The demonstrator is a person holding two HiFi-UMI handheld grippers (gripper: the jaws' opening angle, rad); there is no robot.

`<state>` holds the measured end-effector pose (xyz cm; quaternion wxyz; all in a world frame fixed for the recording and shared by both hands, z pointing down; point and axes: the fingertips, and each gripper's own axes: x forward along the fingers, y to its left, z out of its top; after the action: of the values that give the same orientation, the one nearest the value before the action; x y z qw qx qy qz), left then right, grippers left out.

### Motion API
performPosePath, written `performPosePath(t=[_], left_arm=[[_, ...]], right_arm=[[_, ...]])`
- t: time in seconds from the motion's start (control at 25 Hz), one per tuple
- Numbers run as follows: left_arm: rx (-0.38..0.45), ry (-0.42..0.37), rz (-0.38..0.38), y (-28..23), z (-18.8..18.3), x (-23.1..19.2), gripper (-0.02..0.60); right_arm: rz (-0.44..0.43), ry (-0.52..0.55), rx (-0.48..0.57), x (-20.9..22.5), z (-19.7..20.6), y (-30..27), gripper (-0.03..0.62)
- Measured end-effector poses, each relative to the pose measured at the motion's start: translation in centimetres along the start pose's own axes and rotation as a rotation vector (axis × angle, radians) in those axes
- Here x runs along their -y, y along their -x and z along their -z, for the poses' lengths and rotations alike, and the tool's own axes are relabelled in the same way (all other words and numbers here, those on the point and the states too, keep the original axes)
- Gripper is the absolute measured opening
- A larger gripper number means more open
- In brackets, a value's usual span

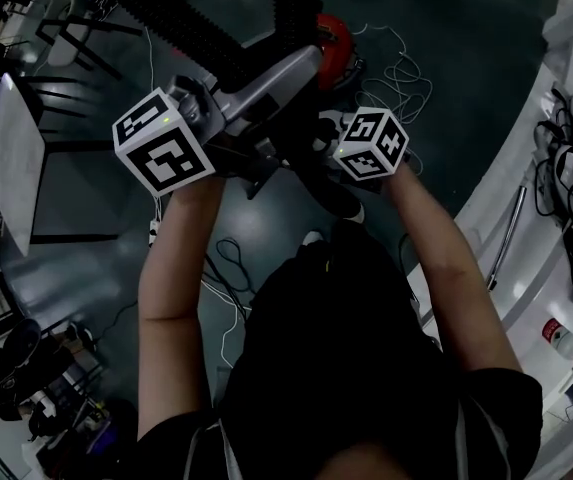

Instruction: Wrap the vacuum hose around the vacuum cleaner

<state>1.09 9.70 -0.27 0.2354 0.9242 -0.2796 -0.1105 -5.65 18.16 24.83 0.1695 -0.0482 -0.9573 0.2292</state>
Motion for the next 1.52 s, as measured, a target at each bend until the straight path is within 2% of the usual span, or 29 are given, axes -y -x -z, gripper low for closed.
performPosePath(t=[0.08, 0.2, 0.36, 0.56, 0.76, 0.92, 1.04, 1.16, 1.36, 1.52], left_arm=[[0.003, 0.002, 0.011, 0.1, -0.2, 0.1, 0.175], [-0.003, -0.016, 0.006, 0.6, -0.5, -0.2, 0.175], [0.022, 0.008, -0.027, 1.7, -0.8, -1.8, 0.175], [0.037, 0.025, -0.065, 2.8, -1.2, -4.3, 0.175], [0.066, 0.078, -0.087, 3.7, -1.1, -6.6, 0.175], [0.044, 0.077, -0.094, 3.5, -0.4, -7.4, 0.176], [0.027, 0.094, -0.11, 3.4, 0.4, -8.0, 0.176], [0.029, 0.145, -0.104, 3.3, 1.3, -8.3, 0.176], [0.052, 0.21, -0.105, 3.5, 2.0, -9.1, 0.176], [0.047, 0.23, -0.121, 3.2, 2.7, -9.8, 0.178]], right_arm=[[0.014, 0.025, 0.025, 0.2, -0.6, -0.4, 0.245], [0.062, 0.059, 0.023, 0.9, -1.0, -0.8, 0.232], [0.129, 0.132, -0.057, 1.7, -0.3, -0.3, 0.206], [0.153, 0.132, -0.129, 3.0, 0.8, 1.4, 0.195], [0.19, 0.156, -0.211, 3.7, 1.7, 2.9, 0.188], [0.248, 0.191, -0.264, 4.5, 2.5, 4.2, 0.183], [0.293, 0.253, -0.316, 5.0, 3.3, 5.0, 0.178], [0.341, 0.321, -0.364, 5.5, 4.1, 5.9, 0.176], [0.422, 0.497, -0.45, 5.9, 4.6, 6.8, 0.175], [0.483, 0.612, -0.513, 6.4, 4.9, 8.1, 0.175]])
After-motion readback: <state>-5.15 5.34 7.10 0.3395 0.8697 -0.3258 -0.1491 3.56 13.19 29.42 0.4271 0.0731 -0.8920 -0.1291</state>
